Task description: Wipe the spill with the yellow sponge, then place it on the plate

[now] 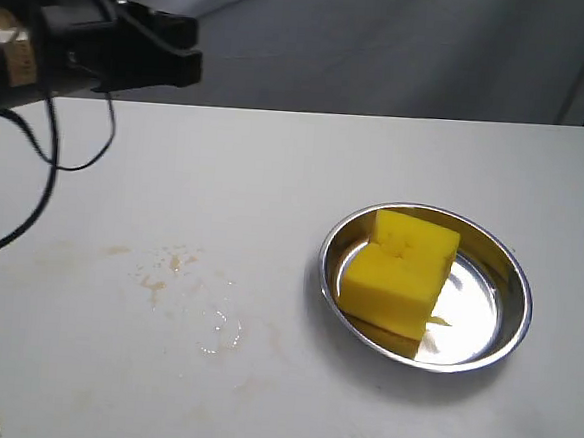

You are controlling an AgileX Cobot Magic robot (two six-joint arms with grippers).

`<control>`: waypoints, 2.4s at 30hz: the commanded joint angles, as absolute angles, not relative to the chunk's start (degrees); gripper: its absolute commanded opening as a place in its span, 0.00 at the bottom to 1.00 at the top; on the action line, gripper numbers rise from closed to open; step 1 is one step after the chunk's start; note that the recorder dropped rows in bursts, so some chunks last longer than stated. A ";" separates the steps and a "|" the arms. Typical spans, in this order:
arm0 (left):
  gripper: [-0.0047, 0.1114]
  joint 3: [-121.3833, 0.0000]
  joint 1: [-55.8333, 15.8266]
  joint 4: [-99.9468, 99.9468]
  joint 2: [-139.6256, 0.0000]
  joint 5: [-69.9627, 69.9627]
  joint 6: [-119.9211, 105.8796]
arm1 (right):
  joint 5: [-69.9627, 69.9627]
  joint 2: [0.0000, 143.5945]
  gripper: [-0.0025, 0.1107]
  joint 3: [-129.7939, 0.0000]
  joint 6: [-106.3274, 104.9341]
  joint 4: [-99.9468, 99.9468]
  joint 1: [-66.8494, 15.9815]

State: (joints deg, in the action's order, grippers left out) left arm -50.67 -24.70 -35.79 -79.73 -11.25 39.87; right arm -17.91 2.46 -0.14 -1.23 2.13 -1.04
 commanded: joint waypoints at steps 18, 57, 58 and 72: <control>0.04 -22.20 -8.57 -24.85 -46.56 -19.74 41.07 | -17.71 2.23 0.02 0.00 -1.02 1.92 -0.64; 0.04 -6.30 -0.35 -33.30 -4.11 6.26 40.37 | -17.71 2.23 0.02 0.00 -1.02 1.92 -0.64; 0.04 -5.56 0.11 -33.30 -3.39 6.26 40.99 | -17.71 2.23 0.02 0.00 -1.02 1.92 -0.64; 0.04 0.00 1.14 -16.33 -2.70 7.92 25.01 | -17.71 2.23 0.02 0.00 -1.02 1.92 -0.64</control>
